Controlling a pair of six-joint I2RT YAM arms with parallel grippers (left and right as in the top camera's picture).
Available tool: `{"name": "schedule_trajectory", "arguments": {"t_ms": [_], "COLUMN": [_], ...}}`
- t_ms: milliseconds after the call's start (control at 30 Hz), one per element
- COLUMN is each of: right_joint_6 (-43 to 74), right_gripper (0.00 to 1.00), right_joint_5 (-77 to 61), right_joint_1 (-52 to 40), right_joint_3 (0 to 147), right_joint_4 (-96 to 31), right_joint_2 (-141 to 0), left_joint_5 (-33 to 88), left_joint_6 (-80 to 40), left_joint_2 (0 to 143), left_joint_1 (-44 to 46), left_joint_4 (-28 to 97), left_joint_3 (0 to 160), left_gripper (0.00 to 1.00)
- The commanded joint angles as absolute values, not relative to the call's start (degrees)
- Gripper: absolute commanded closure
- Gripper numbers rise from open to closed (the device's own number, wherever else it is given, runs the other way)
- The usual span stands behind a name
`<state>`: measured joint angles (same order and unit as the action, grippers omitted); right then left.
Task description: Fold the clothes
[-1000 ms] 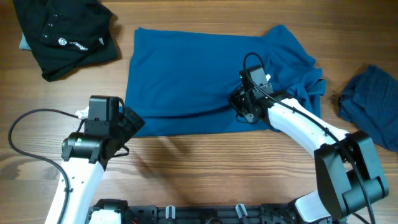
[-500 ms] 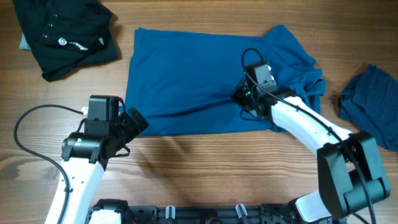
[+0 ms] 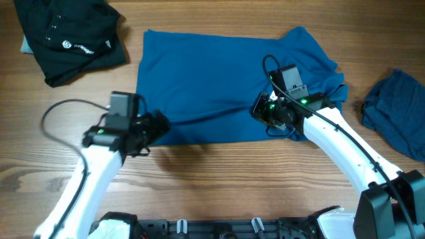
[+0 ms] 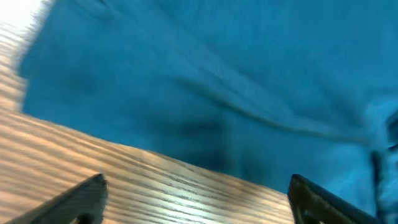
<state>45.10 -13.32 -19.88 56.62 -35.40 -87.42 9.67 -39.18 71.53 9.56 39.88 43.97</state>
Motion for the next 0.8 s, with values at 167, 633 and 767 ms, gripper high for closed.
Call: {"name": "schedule_trajectory", "arguments": {"t_ms": [167,633,767], "right_joint_6": [43.5,43.4,43.5], "right_gripper": [0.71,0.71,0.71], "right_joint_5": [-15.1,-15.1,-15.1], "right_joint_1": [-20.1,-20.1,-20.1], "right_joint_3": [54.0,53.9,53.9], "right_joint_4": [-35.8,-36.3,-36.3], "right_joint_2": [-87.2,-87.8,-87.9], "left_joint_5": [11.1,6.1,6.1], "left_joint_6": [-39.0,-41.2,-41.1], "left_joint_2": [83.7,92.3,93.5], "left_joint_1": [16.3,14.3,12.3], "left_joint_4": [31.3,22.4,21.6], "left_joint_3": [44.8,44.8,44.8], "left_gripper": [0.72,0.96,0.96]}}
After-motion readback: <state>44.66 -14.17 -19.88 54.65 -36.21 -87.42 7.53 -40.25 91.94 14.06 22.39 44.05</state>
